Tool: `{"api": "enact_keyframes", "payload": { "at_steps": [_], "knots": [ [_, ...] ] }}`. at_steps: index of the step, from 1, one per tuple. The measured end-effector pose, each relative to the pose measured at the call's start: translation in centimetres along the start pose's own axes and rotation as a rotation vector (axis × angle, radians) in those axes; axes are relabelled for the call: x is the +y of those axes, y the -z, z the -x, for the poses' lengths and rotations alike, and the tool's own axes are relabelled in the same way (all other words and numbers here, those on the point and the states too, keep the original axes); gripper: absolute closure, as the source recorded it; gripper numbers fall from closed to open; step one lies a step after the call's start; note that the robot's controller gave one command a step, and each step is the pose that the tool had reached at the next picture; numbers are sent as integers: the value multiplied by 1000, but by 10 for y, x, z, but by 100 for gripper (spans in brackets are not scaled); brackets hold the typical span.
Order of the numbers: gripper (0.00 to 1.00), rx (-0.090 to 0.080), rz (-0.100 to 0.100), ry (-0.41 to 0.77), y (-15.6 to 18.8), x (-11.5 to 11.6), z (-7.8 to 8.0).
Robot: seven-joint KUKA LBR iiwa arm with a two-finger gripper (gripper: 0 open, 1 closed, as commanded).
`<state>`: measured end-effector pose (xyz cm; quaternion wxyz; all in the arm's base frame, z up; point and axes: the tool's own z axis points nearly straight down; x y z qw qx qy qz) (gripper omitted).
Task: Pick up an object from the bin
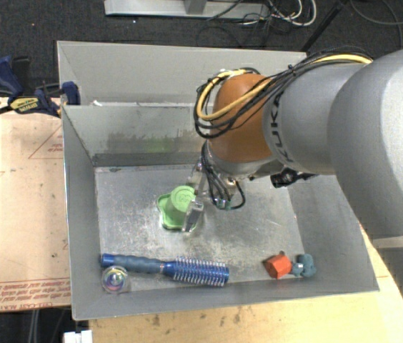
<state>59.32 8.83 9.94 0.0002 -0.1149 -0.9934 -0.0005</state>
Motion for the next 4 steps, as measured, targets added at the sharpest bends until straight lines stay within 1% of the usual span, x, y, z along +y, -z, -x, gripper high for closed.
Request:
{"api": "enact_keyframes", "payload": {
  "at_steps": [1,2,3,4],
  "knots": [
    [0,-5,1,-66,-12,0,-1],
    [0,-10,0,-75,-23,16,1],
    [100,-12,3,-76,-22,17,2],
    [100,-5,2,-75,-2,17,3]
  ]
}}
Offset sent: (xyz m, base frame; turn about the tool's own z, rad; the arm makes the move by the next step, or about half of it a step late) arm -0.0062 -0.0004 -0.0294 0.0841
